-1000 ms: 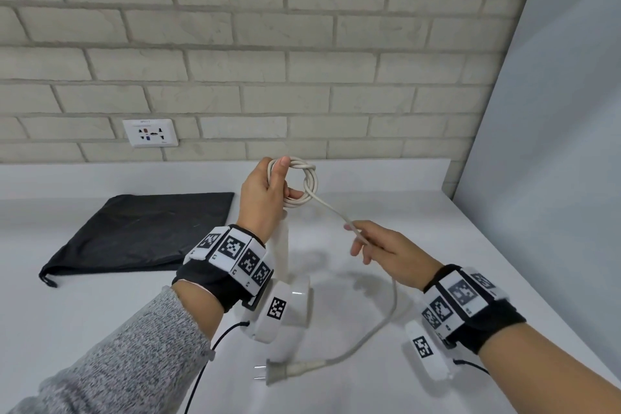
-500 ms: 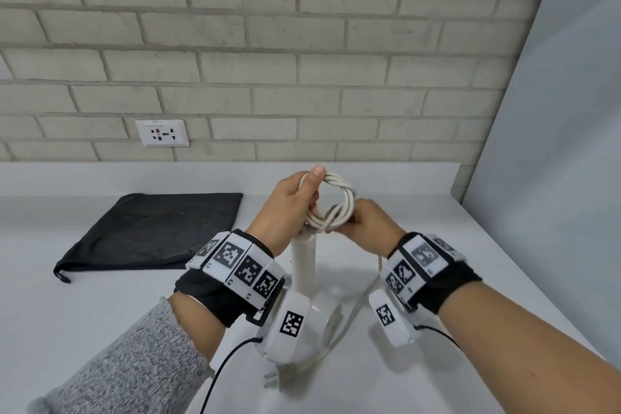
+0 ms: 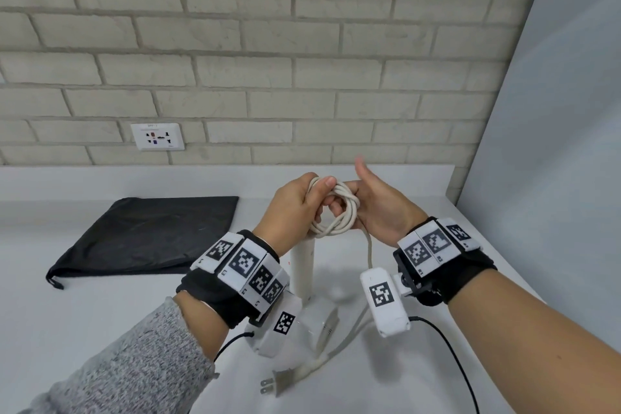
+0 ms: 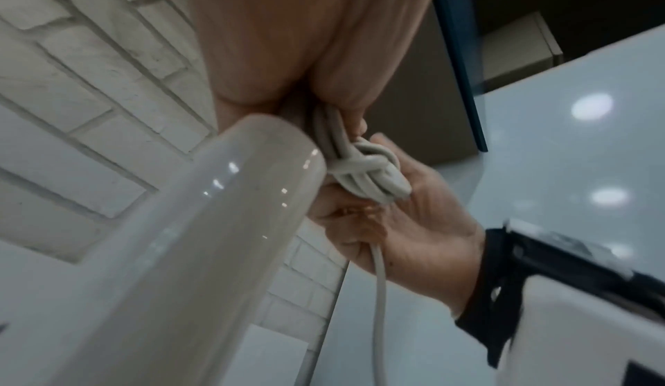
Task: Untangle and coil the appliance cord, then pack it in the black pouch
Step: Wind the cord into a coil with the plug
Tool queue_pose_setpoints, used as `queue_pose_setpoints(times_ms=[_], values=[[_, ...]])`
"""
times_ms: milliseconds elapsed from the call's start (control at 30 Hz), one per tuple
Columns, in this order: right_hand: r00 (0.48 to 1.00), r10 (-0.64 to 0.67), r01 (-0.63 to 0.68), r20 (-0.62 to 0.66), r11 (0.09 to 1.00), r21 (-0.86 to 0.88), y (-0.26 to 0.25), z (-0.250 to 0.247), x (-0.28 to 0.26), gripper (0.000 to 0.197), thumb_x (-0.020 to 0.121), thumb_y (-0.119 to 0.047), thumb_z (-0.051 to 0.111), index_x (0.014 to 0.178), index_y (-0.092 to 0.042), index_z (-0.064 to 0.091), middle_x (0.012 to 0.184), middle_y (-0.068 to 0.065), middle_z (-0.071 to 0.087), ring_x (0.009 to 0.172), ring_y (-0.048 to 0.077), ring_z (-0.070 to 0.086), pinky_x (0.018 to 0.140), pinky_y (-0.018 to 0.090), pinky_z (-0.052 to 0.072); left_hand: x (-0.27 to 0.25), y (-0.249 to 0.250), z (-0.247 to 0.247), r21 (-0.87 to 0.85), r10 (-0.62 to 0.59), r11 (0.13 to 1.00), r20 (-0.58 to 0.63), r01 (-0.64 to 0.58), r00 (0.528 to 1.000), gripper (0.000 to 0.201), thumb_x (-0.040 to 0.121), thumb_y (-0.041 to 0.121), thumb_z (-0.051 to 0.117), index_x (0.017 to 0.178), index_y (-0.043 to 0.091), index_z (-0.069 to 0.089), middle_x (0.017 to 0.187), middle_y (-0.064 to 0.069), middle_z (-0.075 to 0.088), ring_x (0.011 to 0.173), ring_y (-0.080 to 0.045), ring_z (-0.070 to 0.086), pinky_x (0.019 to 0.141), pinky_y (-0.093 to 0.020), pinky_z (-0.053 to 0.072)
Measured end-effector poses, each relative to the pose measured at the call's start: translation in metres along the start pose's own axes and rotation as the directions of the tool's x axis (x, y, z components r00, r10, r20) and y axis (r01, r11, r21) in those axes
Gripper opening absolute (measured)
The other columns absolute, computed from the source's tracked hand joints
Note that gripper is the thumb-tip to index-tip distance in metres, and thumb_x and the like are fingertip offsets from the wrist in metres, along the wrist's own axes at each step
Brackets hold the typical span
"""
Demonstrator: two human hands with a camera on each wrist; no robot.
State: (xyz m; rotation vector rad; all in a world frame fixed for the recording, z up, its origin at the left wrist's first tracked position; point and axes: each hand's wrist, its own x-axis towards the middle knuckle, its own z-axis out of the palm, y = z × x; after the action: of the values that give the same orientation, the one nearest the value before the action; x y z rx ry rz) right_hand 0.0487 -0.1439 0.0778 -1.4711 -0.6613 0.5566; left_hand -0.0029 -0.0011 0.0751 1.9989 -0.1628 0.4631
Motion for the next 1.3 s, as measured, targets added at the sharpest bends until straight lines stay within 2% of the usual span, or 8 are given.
queue_pose_setpoints(times_ms=[133,233,433,667,833,1000,1133,1300], values=[[0.997,-0.073,0.072,-0.010,0.994,-0.080,0.006,0.000,-0.004,0.007,0.076,-0.018,0.060,0.080,-0.013,0.064,0.064,-0.003,0.059,0.062,0.010,0.050,0.058,0.021,0.035,0.002,-0.002,0.002,-0.042,0.010,0.999,-0.035,-0.011,0.999,0.035,0.091,0.038,0.048,0.071,0.009,0.053,0.053,0.001,0.052,0.041,-0.002,0.046,0.046,-0.015,0.041],[0.983,-0.158,0.131,-0.098,0.963,-0.236,0.011,-0.005,-0.006,0.019,0.077,-0.006,0.067,0.094,-0.010,0.062,0.089,0.006,0.058,0.084,0.014,0.053,0.075,0.024,0.042,0.003,-0.003,0.003,-0.067,-0.042,0.997,-0.060,0.038,0.997,0.042,0.086,0.042,0.054,0.067,0.004,0.057,0.051,-0.002,0.052,0.043,-0.009,0.047,0.046,-0.018,0.042],[0.684,-0.729,0.294,-0.008,0.285,-0.913,0.008,0.009,-0.008,0.010,0.075,-0.003,0.065,0.082,-0.006,0.058,0.081,0.003,0.048,0.068,0.003,0.046,0.063,0.017,0.041,0.003,0.004,0.010,-0.083,-0.089,0.993,-0.024,0.087,0.996,0.049,0.093,0.046,0.037,0.055,0.016,0.045,0.051,0.000,0.048,0.041,-0.006,0.043,0.044,-0.015,0.037],[0.770,-0.633,0.183,0.082,0.096,-0.978,-0.002,0.014,-0.009,0.015,0.071,-0.011,0.042,0.067,-0.002,0.053,0.069,0.013,0.053,0.053,0.020,0.044,0.047,0.023,0.033,-0.001,0.002,-0.001,-0.171,-0.053,0.980,0.273,0.102,0.960,0.021,0.089,0.024,0.054,0.071,0.015,0.050,0.063,0.003,0.050,0.057,-0.004,0.048,0.059,-0.015,0.041],[0.951,-0.305,0.086,0.050,0.104,-0.991,-0.025,0.018,-0.013,0.012,0.083,-0.007,0.046,0.078,-0.001,0.055,0.083,0.011,0.043,0.067,0.024,0.042,0.063,0.033,0.034,-0.005,-0.008,-0.007,-0.061,-0.048,0.995,0.358,0.074,0.933,0.028,0.065,0.013,0.056,0.093,0.011,0.052,0.078,-0.002,0.052,0.073,-0.013,0.049,0.070,-0.027,0.042],[0.969,-0.246,0.078,0.004,0.293,-0.953,-0.044,0.024,-0.025,0.022,0.078,-0.010,0.055,0.060,0.000,0.048,0.066,0.002,0.040,0.064,0.016,0.036,0.064,0.031,0.031,-0.008,-0.006,0.001,0.145,0.086,0.982,0.209,-0.118,0.974,0.016,0.078,-0.001,0.050,0.083,0.013,0.046,0.067,0.004,0.048,0.060,-0.010,0.045,0.058,-0.016,0.039],[0.959,-0.280,-0.032,-0.035,0.015,-0.999,-0.043,0.043,-0.035,0.034,0.077,-0.018,0.052,0.049,-0.015,0.034,0.060,-0.005,0.036,0.078,0.014,0.030,0.074,0.033,0.028,-0.011,-0.009,0.016,0.189,0.211,0.960,-0.010,-0.205,0.977,0.024,0.073,-0.011,0.044,0.077,0.012,0.040,0.060,0.009,0.043,0.053,-0.002,0.042,0.050,-0.011,0.034],[0.968,-0.174,-0.030,-0.179,0.632,-0.774,-0.042,0.038,-0.046,0.023,0.075,-0.006,0.056,0.055,0.000,0.047,0.054,0.008,0.045,0.052,0.011,0.038,0.053,0.022,0.032,-0.005,-0.012,0.021,0.316,0.208,0.931,-0.047,-0.183,0.977,0.023,0.071,-0.008,0.044,0.078,0.011,0.033,0.067,0.001,0.040,0.060,-0.019,0.034,0.051,-0.024,0.028]])
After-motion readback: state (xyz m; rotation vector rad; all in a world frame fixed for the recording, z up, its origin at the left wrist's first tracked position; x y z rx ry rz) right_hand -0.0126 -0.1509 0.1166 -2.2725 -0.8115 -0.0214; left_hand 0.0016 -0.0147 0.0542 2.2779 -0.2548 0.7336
